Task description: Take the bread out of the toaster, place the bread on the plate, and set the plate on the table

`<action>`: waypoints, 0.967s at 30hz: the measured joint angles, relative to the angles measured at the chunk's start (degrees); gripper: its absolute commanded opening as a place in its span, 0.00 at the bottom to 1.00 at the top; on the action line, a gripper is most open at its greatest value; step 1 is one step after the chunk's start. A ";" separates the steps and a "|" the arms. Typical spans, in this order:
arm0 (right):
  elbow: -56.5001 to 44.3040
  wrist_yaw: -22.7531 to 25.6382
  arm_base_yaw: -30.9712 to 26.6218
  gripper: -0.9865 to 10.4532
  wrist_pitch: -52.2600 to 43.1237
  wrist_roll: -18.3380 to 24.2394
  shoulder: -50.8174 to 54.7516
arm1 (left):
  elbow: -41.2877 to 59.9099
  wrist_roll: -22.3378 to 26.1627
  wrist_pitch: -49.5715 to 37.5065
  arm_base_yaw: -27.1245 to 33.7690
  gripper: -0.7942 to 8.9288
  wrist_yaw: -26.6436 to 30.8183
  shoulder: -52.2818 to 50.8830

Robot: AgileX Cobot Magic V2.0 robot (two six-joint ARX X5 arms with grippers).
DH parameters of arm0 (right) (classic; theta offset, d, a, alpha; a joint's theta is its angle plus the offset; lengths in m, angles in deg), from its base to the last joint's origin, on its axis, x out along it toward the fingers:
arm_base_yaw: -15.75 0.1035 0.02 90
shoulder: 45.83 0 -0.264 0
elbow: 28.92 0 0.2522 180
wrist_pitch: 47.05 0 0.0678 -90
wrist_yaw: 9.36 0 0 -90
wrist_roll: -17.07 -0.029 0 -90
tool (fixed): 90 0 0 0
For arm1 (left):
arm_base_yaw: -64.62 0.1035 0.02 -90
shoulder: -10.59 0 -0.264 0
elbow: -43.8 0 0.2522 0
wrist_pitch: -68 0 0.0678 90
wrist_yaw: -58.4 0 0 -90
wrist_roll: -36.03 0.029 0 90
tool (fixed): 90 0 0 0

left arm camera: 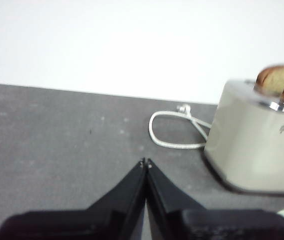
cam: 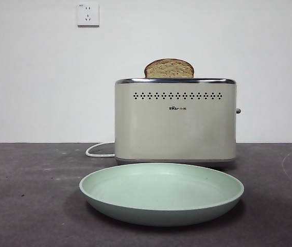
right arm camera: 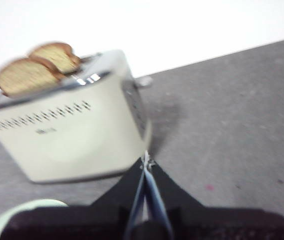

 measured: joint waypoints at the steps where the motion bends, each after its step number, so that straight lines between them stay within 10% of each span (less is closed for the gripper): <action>1: 1.51 -0.83 0.00 0.08 0.04 -0.35 -1.62 | -1.51 -0.37 0.83 0.00 0.08 -0.22 0.76; 21: 45.90 -20.11 1.84 0.08 35.87 13.11 -32.24 | -35.30 1.16 21.38 0.00 0.08 -23.65 25.03; 29: 53.29 -20.96 1.84 0.08 45.22 17.46 -34.62 | -41.20 2.71 26.69 0.00 0.08 -26.77 26.14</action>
